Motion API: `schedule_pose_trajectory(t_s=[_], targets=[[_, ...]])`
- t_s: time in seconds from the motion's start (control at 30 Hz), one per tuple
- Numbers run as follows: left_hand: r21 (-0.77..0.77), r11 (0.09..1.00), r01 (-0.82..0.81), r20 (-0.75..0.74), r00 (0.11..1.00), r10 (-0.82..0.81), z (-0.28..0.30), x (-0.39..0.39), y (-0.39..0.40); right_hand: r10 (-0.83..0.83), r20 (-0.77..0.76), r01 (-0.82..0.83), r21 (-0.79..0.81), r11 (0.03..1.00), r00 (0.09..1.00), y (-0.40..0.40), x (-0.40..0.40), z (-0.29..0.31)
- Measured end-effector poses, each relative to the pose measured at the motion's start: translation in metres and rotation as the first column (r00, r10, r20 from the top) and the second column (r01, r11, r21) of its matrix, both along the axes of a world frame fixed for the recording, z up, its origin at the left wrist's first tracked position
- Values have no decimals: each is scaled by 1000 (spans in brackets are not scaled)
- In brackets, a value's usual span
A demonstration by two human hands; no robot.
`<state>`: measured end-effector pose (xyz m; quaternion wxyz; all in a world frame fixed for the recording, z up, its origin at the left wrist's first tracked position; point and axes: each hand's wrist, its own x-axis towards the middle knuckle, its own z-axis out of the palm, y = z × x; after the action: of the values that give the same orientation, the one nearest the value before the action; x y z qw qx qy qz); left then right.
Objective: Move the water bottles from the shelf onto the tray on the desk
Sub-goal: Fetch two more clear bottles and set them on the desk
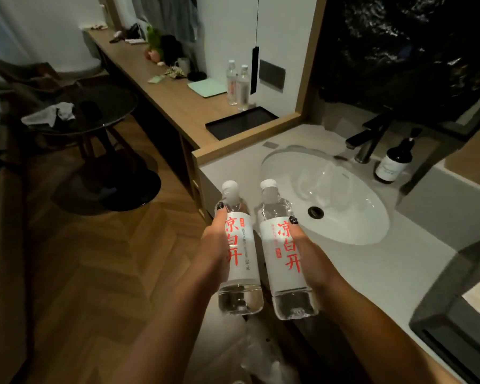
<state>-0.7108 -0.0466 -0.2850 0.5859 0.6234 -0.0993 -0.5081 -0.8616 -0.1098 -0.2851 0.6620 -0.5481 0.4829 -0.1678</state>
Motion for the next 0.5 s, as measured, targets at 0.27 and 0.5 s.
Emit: schedule_pose_trajectory(t_s=[0.27,0.5], targets=[[-80,994,72,57,996,-68,15,49,-47,-13,46,13,9,1000,999,-51,50,5],[-94,988,127,81,990,-119,16,119,-90,-18,62,15,49,999,998,-87,118,5]])
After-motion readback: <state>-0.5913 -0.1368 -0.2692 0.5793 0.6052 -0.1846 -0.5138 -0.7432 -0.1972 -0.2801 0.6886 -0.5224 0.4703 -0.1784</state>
